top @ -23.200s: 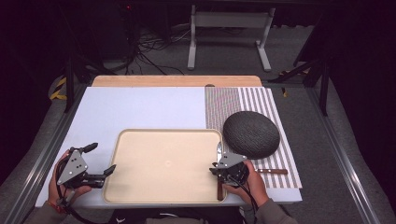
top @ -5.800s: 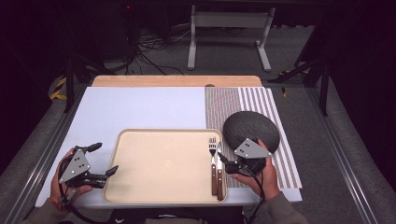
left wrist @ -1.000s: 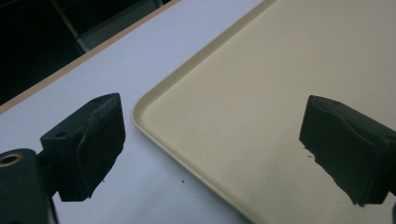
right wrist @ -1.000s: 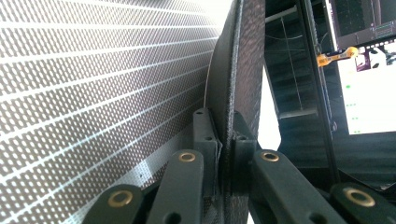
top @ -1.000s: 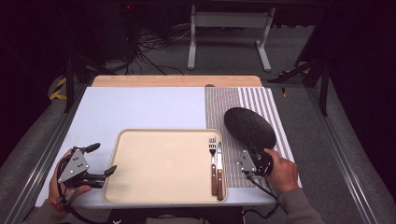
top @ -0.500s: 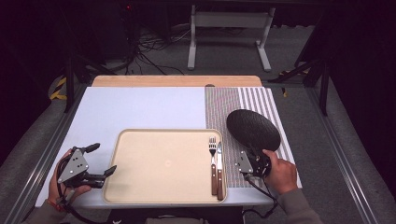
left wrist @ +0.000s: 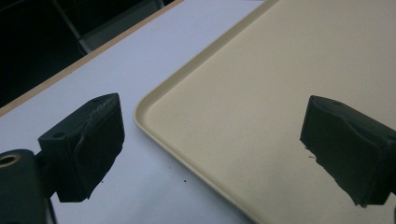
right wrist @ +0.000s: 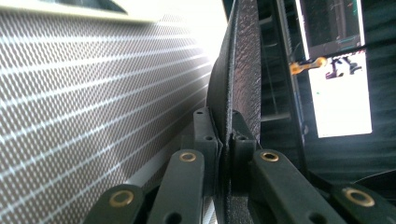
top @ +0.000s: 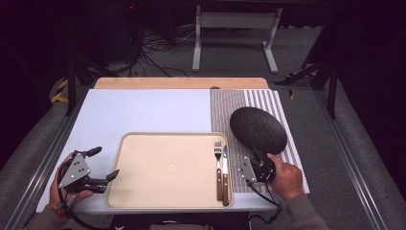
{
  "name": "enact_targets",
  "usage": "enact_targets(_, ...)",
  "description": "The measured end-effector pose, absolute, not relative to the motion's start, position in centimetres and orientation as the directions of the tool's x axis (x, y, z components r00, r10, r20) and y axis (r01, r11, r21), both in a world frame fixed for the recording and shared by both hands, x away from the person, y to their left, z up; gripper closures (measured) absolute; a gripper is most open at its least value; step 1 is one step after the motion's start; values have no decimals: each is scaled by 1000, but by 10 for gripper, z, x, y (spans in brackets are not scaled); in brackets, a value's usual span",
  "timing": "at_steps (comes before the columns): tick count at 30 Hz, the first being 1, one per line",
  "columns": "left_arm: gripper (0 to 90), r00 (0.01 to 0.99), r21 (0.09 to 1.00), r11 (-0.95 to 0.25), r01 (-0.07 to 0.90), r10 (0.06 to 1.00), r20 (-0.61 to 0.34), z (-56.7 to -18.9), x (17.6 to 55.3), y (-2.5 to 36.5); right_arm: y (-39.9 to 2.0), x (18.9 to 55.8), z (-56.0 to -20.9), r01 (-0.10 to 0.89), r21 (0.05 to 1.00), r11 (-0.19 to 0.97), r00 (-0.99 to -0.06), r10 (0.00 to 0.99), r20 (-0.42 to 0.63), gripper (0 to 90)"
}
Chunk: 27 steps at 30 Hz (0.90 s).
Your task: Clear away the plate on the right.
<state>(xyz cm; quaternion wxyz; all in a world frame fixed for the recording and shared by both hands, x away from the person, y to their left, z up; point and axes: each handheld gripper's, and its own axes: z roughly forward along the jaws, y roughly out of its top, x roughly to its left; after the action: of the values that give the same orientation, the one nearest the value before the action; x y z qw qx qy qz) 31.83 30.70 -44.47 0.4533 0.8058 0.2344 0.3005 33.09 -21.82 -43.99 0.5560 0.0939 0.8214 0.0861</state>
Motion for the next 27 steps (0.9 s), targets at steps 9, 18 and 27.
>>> enact_targets(9, 68, 708, 875, -474, 100, 652, 273, -444, 318, 308, -202, 323, -432, 12, 244, 970, -341, 233, -911, 865)
enact_targets(18, 67, 708, 874, -476, 100, 651, 274, -444, 318, 308, -185, 313, -422, -66, 264, 962, -323, 230, -918, 865)
enact_targets(27, 67, 706, 875, -475, 98, 652, 275, -443, 317, 308, -162, 302, -417, -140, 254, 957, -323, 199, -925, 865)
